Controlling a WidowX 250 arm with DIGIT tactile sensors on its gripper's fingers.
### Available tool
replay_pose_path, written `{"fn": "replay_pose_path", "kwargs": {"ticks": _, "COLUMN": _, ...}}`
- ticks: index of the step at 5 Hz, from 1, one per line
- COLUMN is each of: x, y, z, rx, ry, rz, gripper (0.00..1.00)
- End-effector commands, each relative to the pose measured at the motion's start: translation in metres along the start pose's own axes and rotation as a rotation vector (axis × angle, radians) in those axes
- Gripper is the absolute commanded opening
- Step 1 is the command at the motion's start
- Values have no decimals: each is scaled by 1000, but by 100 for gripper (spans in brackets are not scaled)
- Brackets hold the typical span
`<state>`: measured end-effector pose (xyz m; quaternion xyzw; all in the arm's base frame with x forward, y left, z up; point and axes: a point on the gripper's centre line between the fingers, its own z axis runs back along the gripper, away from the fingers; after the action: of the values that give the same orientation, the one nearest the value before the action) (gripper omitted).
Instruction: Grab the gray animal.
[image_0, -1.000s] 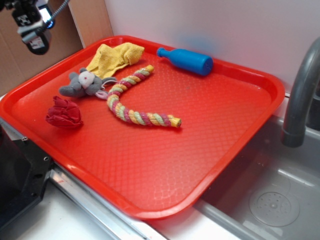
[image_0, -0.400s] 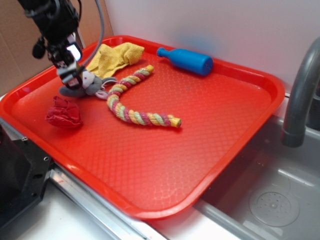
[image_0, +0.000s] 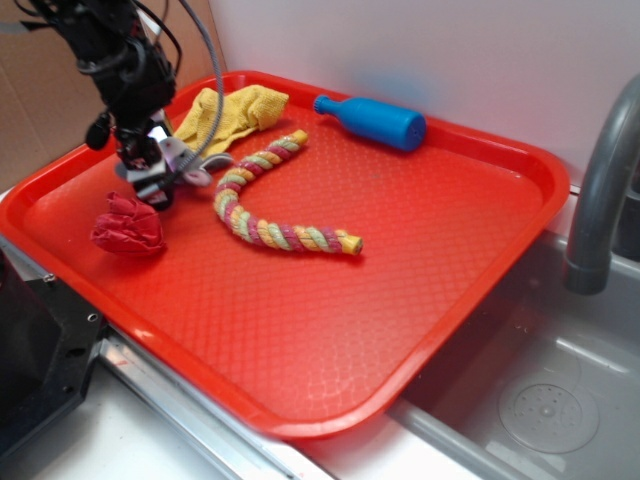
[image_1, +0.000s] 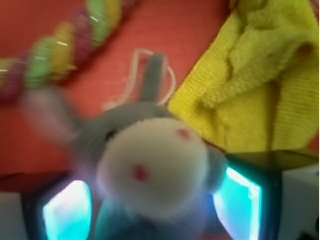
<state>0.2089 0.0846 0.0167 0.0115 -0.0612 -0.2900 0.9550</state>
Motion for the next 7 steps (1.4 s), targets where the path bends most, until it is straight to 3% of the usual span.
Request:
{"fn": "replay_pose_path", "kwargs": {"ticks": 1, "x": 11, "y": 3, "z": 0, "rx": 32, "ry": -1, "rz": -15, "gripper": 0}}
{"fn": "replay_pose_path", "kwargs": {"ticks": 2, "x": 11, "y": 4, "z": 17, "rx": 45, "ry": 31, "rz": 84, "gripper": 0}}
{"fn": "replay_pose_path", "kwargs": {"ticks": 3, "x": 20, "y": 1, "z": 61, "rx": -88, "ry": 99, "rz": 315, "gripper": 0}}
{"fn": "replay_pose_path", "kwargs": {"ticks": 4, "x": 34, "y": -6, "z": 105, "rx": -81, "ry": 96, "rz": 527, "gripper": 0}}
{"fn": "replay_pose_path", "kwargs": {"ticks": 5, "x": 51, "y": -20, "z": 141, "rx": -90, "ry": 42, "rz": 632, "gripper": 0}}
{"fn": "replay_pose_path", "kwargs": {"ticks": 6, "x": 63, "y": -32, "z": 171, "rx": -100, "ry": 26, "rz": 672, "gripper": 0}}
{"fn": "replay_pose_path", "kwargs": {"ticks": 7, "x": 66, "y": -44, "z": 192, "rx": -48, "ry": -27, "rz": 658, "gripper": 0}}
